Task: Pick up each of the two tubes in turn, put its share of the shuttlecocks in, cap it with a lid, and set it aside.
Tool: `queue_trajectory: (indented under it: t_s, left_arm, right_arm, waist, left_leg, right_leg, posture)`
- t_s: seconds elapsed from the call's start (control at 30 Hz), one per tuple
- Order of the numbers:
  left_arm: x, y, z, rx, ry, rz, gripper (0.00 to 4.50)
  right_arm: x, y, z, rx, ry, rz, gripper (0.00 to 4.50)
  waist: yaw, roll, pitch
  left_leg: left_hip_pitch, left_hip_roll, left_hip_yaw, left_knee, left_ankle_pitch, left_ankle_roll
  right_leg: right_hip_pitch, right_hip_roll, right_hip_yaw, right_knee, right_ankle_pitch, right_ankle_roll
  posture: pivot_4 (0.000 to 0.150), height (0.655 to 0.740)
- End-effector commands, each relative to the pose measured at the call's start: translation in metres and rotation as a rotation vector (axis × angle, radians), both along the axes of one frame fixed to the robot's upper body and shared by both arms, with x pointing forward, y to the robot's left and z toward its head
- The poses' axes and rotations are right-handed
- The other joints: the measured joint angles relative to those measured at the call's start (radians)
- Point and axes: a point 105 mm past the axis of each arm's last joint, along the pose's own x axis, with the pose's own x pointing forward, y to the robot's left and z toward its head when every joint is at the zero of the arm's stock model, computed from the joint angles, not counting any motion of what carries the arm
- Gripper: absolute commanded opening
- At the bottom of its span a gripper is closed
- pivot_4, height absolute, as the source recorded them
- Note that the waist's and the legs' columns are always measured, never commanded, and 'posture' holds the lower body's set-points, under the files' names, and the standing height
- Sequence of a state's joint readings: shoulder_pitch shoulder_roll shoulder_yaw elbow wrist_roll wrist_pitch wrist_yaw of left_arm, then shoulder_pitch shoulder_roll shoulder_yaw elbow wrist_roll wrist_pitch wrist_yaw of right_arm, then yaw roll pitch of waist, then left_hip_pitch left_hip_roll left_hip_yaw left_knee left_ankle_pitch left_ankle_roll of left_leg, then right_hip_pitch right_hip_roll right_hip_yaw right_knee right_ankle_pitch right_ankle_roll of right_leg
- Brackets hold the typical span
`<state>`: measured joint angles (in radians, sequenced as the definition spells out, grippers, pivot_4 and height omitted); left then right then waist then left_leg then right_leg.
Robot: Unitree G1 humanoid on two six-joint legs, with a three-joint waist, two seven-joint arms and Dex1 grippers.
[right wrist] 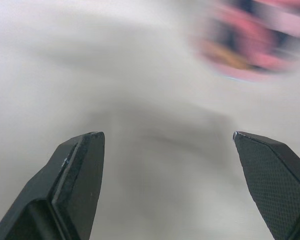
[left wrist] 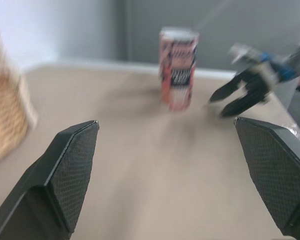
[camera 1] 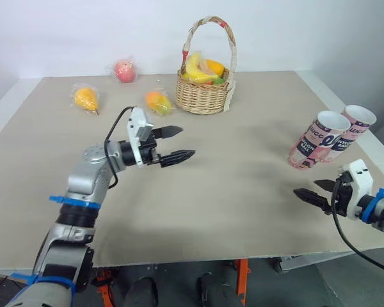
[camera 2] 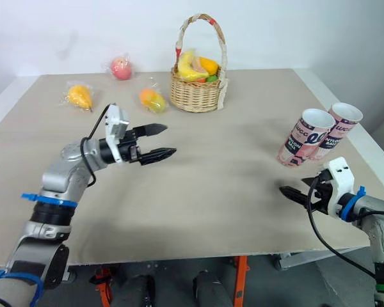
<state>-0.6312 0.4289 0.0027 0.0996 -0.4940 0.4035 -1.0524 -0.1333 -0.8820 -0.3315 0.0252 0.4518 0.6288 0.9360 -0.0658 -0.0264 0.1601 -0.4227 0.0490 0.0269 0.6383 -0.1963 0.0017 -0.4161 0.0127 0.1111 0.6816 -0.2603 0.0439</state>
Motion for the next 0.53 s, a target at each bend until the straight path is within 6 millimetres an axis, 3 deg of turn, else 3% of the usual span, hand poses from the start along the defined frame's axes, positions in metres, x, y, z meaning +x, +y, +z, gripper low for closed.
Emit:
queue_trajectory:
  t_s: [0.03,0.27,0.53]
  left_arm:
    - [-0.016,0.038,0.005,-0.007,0.006,0.128,4.5]
    - [-0.035,0.084,-0.022,0.031,0.077,0.347,4.5]
    - [-0.046,0.085,-0.043,0.021,0.16,0.394,4.5]
  right_arm:
    - [0.004,0.063,0.025,0.064,-0.095,0.255,4.39]
    - [0.011,0.131,0.026,0.132,-0.119,0.48,4.39]
    - [0.019,0.155,0.014,0.167,-0.113,0.524,4.39]
  waist:
    - [-0.012,0.0,0.0]
    - [-0.002,-0.003,0.002]
    - [0.02,-0.005,0.002]
  left_leg:
    - [0.001,0.001,0.0,0.0,0.0,0.0]
    - [0.008,0.001,0.0,0.0,0.001,0.0]
    - [0.004,-0.001,0.0,0.0,-0.001,-0.003]
  right_leg:
    - [0.001,0.0,0.0,0.0,0.0,0.0]
    - [0.008,-0.001,-0.002,-0.001,0.0,-0.001]
    - [0.006,-0.004,-0.002,-0.002,-0.003,-0.001]
  posture:
    - [0.15,0.74]
    - [0.15,0.74]
    - [0.15,0.74]
